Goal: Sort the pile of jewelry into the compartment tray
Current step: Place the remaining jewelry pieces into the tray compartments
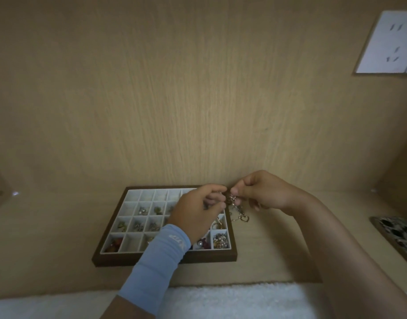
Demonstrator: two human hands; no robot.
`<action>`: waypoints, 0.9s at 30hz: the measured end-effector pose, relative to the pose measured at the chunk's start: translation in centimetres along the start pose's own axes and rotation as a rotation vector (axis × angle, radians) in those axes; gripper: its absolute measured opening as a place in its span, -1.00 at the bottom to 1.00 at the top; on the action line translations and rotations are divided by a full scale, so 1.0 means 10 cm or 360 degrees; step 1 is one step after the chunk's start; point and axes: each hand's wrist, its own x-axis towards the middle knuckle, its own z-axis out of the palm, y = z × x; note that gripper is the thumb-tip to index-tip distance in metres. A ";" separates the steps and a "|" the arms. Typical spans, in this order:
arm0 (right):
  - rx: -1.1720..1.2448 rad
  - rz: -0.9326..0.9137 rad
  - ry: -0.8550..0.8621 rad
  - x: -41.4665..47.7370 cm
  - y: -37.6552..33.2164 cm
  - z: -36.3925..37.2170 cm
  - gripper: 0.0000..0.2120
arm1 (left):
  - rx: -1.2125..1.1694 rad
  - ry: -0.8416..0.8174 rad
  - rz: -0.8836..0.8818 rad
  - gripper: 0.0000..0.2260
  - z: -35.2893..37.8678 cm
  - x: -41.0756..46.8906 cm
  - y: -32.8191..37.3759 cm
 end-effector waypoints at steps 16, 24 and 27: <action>0.0111 0.0024 -0.0311 -0.06 -0.09 -0.03 -0.87 | -0.0348 0.0304 -0.0167 -0.89 0.07 -0.03 0.13; 0.0034 0.0040 -0.0261 -0.05 -0.04 -0.11 -0.89 | -0.0213 0.0228 -0.0059 -0.86 0.08 -0.06 0.20; -0.0121 0.0085 -0.0202 -0.05 -0.05 -0.12 -0.91 | 0.0004 0.0213 -0.0006 -0.92 0.15 -0.08 0.24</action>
